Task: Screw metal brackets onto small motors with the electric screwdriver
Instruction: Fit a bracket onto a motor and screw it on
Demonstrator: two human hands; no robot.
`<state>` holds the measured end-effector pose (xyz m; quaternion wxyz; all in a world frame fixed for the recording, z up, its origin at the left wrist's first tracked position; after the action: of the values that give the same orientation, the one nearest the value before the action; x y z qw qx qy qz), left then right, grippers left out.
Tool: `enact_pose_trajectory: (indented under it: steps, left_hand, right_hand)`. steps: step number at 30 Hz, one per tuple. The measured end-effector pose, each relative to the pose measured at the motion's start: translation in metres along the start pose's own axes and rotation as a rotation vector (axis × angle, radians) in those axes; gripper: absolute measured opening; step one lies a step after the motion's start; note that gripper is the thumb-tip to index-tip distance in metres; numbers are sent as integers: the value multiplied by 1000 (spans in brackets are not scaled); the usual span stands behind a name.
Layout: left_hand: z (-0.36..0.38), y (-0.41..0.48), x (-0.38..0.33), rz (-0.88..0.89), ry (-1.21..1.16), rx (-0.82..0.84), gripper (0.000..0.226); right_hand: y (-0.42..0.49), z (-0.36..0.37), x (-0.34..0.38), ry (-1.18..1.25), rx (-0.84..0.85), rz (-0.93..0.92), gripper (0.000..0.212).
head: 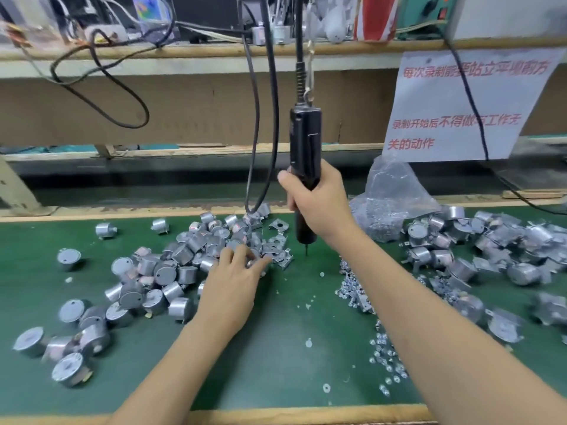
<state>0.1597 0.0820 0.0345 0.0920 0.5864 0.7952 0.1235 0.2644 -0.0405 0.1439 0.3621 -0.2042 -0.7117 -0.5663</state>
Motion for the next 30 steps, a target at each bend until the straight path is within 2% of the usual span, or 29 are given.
enact_pose_trajectory:
  steps: [5, 7, 9, 12, 17, 22, 24, 27, 30]
  left_hand:
    - [5, 15, 0, 43, 93, 56, 42]
    - [1, 13, -5, 33, -52, 22, 40]
    - [-3, 5, -12, 0, -295, 11, 38]
    - [1, -5, -21, -78, -554, 30, 36]
    - [11, -7, -30, -152, -635, 18, 35]
    - [17, -7, -24, -250, -699, 8, 45]
    - [14, -6, -20, -284, -752, -37, 36]
    - [12, -3, -9, -354, -766, -104, 11]
    - [18, 1, -7, -386, -707, -61, 14]
  right_hand:
    - [-6, -18, -9, 85, -51, -22, 77]
    - [-9, -21, -15, 130, -48, 10, 89]
    - [-11, -24, -22, 181, -49, 49, 99]
    - [-13, -26, -28, 271, -46, 78, 92]
    - [-17, -27, -37, 384, -35, 117, 73]
    - [-18, -23, -36, 429, -16, 118, 73]
    - [-20, -21, -36, 447, -25, 126, 79]
    - [-22, -19, -38, 459, -29, 143, 79]
    - [-24, -18, -38, 464, -16, 134, 82]
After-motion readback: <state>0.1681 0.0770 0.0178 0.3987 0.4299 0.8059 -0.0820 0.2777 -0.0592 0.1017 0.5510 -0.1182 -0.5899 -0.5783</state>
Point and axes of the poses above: each hand's wrist, its own y-axis towards the middle knuckle, its own z-axis out of the palm, x = y × z, the point moved 8 cm from there along y, towards the middle knuckle, and after that the axes turned 14 degrees about -z, right-handed, at the moved point
